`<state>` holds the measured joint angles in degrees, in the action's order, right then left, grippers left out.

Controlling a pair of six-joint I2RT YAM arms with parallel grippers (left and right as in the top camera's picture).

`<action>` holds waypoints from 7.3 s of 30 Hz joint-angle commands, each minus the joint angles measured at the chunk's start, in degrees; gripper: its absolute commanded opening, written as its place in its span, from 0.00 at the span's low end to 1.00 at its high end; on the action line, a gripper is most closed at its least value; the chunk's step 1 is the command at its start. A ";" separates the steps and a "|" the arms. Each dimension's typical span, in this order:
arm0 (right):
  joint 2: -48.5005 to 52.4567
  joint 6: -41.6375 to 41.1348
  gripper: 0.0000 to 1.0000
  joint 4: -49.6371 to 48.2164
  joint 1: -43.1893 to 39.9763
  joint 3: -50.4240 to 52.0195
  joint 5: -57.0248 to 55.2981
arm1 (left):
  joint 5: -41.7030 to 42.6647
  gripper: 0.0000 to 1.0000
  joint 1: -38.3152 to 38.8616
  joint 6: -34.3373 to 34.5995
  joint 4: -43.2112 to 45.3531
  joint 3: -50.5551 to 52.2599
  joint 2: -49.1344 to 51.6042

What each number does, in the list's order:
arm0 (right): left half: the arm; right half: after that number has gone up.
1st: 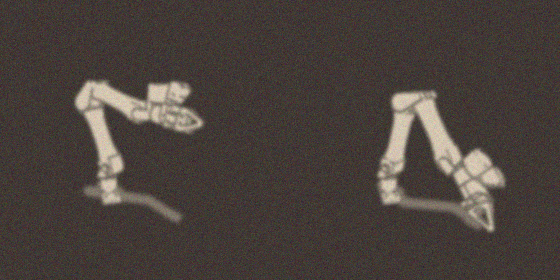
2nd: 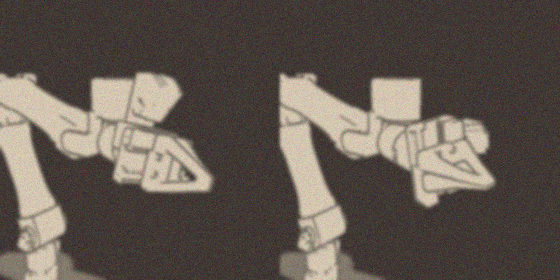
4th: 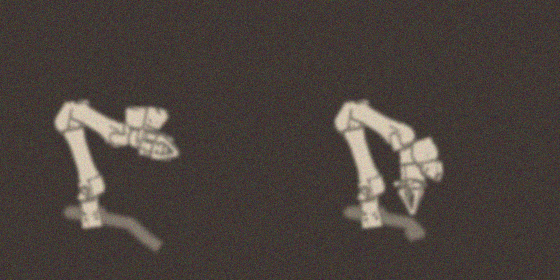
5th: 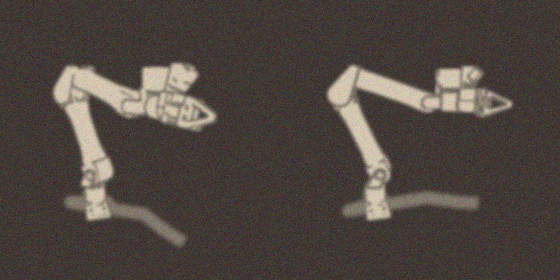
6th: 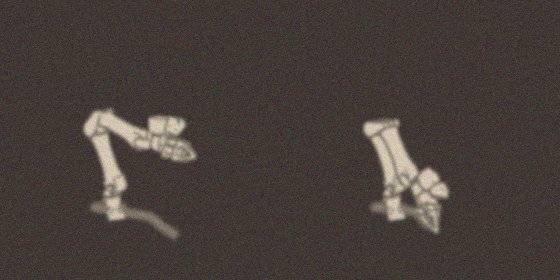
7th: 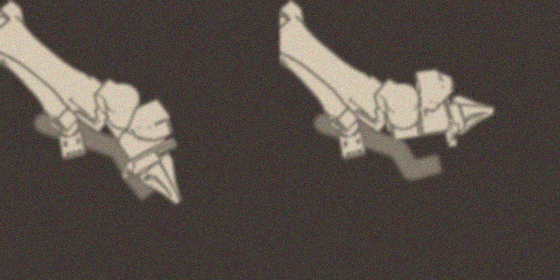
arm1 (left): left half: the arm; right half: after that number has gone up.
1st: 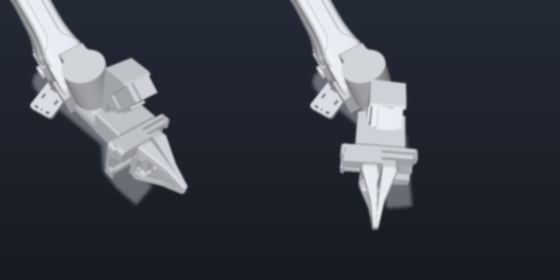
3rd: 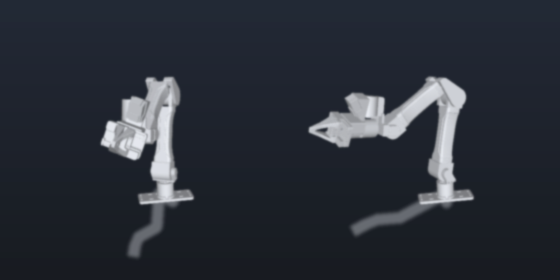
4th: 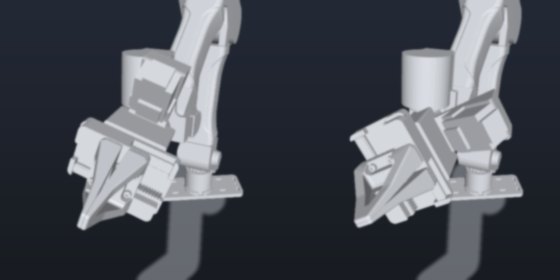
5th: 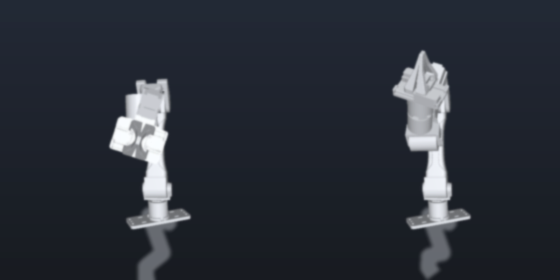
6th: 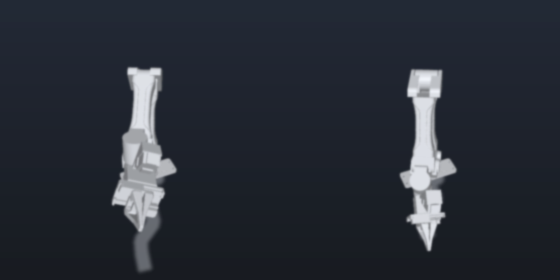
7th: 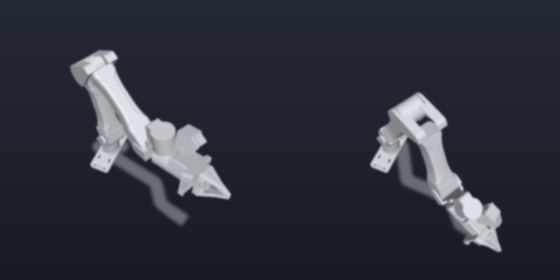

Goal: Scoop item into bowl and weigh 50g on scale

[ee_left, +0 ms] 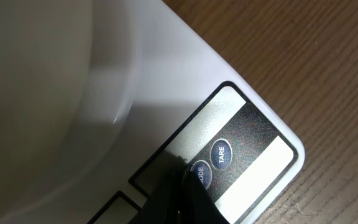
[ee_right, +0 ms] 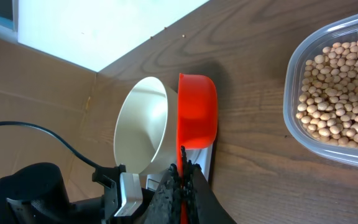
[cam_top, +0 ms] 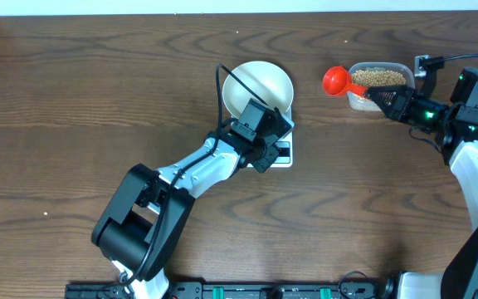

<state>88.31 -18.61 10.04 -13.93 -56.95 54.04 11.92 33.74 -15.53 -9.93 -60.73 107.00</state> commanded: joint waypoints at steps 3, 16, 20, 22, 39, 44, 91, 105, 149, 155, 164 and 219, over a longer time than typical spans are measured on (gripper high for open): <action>-0.68 1.14 0.01 0.09 -0.39 -0.70 0.33 | -2.32 0.07 -0.61 -0.57 -0.79 1.20 2.01; -0.68 1.11 0.01 0.09 -0.39 -0.70 0.33 | -3.56 0.07 -0.61 -0.96 -1.62 1.16 -1.62; -0.68 1.14 0.01 0.09 -0.39 -0.70 0.33 | -3.32 0.07 -0.50 -0.96 -1.36 1.16 -0.55; -0.68 1.14 0.01 0.09 -0.39 -0.70 0.33 | -3.13 0.07 -0.31 -0.94 -1.40 1.16 0.61; -0.68 1.14 0.01 0.13 -0.39 -0.70 0.33 | -3.21 0.07 0.26 -0.98 -0.66 -0.39 -3.63; -0.68 1.14 0.01 0.13 -0.39 -0.70 0.33 | -3.52 0.07 0.26 -0.98 -0.66 -0.66 -3.76; -0.68 3.48 0.01 3.08 -0.39 -0.70 0.50 | -4.44 0.07 -0.83 0.66 -2.45 0.00 -9.25; -0.68 3.48 0.01 3.04 -0.39 -0.70 0.76 | -10.27 0.07 -0.94 6.21 -10.40 0.02 -25.31; -1.27 -6.99 0.01 -14.47 -6.73 -2.38 -0.17 | -20.90 0.07 5.75 34.99 -22.49 0.57 -20.87; -5.55 -4.94 0.02 -8.87 -4.52 -2.40 -8.04 | -18.56 0.07 5.84 36.20 -28.57 1.38 -21.57; -11.23 -0.52 0.02 -0.81 -4.24 -2.43 -15.17 | -19.15 0.07 4.72 35.82 -27.71 3.56 -31.82; -9.22 11.45 0.01 23.71 -2.89 -13.84 -33.59 | -11.74 0.61 -2.19 20.04 -4.09 22.36 -39.71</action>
<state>78.59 -8.25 33.47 -17.28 -69.69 20.97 1.08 31.70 5.76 -14.06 -38.28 67.09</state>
